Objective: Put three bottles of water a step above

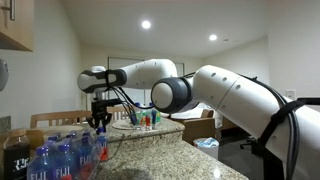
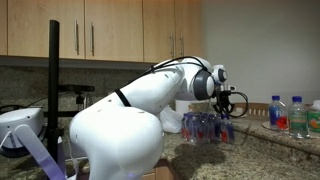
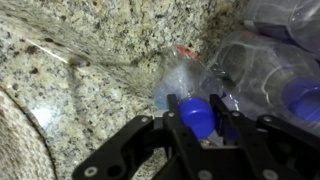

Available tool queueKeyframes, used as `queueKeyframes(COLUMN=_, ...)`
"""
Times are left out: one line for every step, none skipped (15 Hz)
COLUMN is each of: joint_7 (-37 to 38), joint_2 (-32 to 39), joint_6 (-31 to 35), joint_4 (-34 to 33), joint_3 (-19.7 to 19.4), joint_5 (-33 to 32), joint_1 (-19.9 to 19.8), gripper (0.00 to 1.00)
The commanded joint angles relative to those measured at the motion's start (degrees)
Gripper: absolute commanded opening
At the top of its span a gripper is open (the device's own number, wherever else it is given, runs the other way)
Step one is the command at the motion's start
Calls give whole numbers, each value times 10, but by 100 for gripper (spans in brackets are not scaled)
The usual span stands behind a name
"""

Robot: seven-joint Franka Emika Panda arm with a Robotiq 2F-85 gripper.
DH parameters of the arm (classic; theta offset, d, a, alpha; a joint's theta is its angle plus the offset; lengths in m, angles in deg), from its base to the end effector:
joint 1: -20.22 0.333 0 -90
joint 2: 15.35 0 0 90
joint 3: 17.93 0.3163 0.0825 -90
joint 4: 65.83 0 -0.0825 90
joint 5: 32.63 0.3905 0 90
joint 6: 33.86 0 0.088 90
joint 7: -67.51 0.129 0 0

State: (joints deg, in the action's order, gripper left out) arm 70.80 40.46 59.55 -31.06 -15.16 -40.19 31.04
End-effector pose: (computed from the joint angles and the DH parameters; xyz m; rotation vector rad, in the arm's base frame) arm 0.7791 0.1517 0.3973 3.0459 0.2475 0.0948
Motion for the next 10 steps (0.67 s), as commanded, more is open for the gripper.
queueKeyframes(joint_7=-5, joint_2=-12, joint_6=19, joint_4=1, joint_3=-6, joint_5=-17, joint_1=15, gripper=10)
queueKeyframes(joint_7=-3, joint_2=-19, joint_6=13, joint_4=5, joint_3=-9, joint_5=-24, joint_1=18, gripper=10)
queueKeyframes(joint_7=0, joint_2=-34, joint_6=6, joint_4=13, joint_3=-13, joint_5=-31, joint_1=20, gripper=10)
queueKeyframes(joint_7=0, joint_2=-41, joint_6=4, joint_4=15, joint_3=-15, joint_5=-35, joint_1=21, gripper=10)
queueKeyframes(joint_7=0, joint_2=-52, joint_6=-3, joint_4=18, joint_3=-15, joint_5=-35, joint_1=23, gripper=10)
queueKeyframes(joint_7=-3, joint_2=-64, joint_6=-12, joint_4=20, joint_3=-14, joint_5=-34, joint_1=24, gripper=10)
queueKeyframes(joint_7=-8, joint_2=-72, joint_6=-18, joint_4=20, joint_3=-12, joint_5=-32, joint_1=24, gripper=10)
queueKeyframes(joint_7=-7, joint_2=-82, joint_6=-24, joint_4=22, joint_3=-13, joint_5=-32, joint_1=25, gripper=10)
queueKeyframes(joint_7=-5, joint_2=-93, joint_6=-32, joint_4=22, joint_3=-14, joint_5=-33, joint_1=25, gripper=10)
queueKeyframes(joint_7=-1, joint_2=-103, joint_6=-38, joint_4=22, joint_3=-16, joint_5=-34, joint_1=24, gripper=10)
